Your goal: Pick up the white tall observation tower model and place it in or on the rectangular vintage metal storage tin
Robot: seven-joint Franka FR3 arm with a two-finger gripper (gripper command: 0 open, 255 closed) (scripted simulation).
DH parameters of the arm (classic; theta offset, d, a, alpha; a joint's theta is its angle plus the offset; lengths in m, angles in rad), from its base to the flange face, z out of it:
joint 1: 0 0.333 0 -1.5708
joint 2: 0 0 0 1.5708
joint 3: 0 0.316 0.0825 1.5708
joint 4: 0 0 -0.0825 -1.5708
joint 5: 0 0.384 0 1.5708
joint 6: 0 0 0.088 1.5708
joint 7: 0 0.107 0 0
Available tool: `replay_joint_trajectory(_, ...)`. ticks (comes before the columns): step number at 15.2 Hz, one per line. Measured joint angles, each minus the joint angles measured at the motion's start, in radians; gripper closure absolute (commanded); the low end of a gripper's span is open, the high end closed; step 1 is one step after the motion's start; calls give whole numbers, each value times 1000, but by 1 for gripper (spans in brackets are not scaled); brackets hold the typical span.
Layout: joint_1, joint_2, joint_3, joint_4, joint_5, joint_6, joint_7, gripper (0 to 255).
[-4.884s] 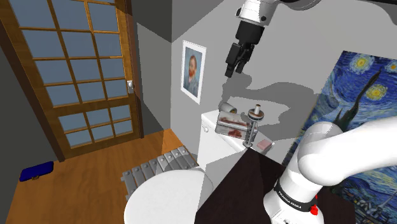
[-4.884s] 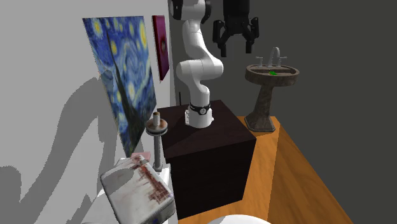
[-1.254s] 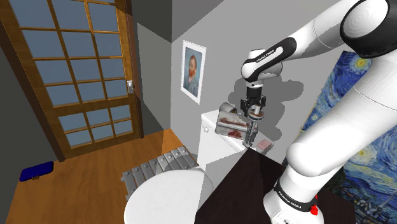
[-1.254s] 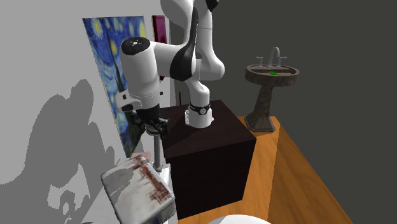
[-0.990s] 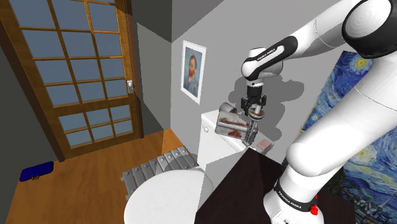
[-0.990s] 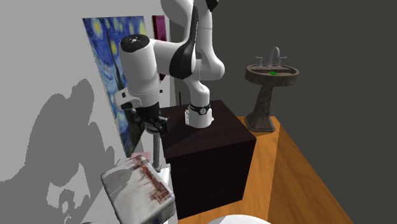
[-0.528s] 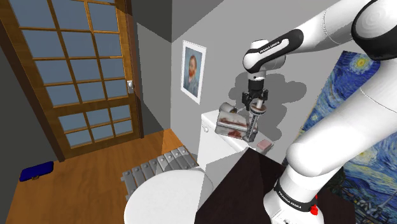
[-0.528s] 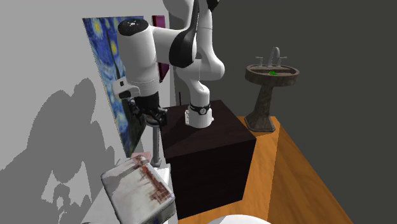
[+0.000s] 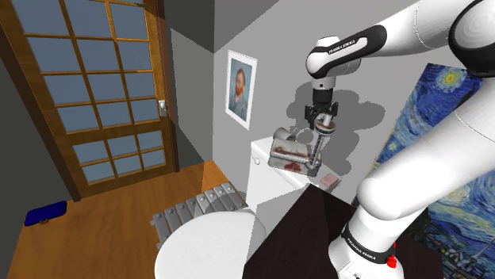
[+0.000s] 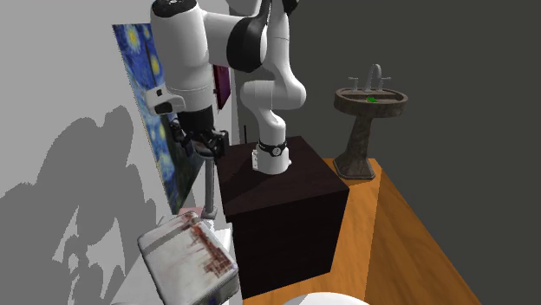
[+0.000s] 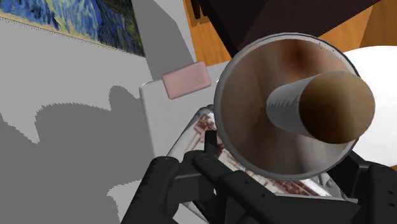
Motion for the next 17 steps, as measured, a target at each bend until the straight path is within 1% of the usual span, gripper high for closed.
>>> replay_joint_trajectory(10, 4, -36, 14, 104, 5, -139, -10, 255)
replay_joint_trajectory(11, 4, -36, 14, 104, 5, -139, -10, 0)
replay_joint_trajectory(13, 6, -36, 16, 89, 5, -127, -11, 0)
replay_joint_trajectory(17, 12, -28, 10, -13, -9, -40, -38, 0)
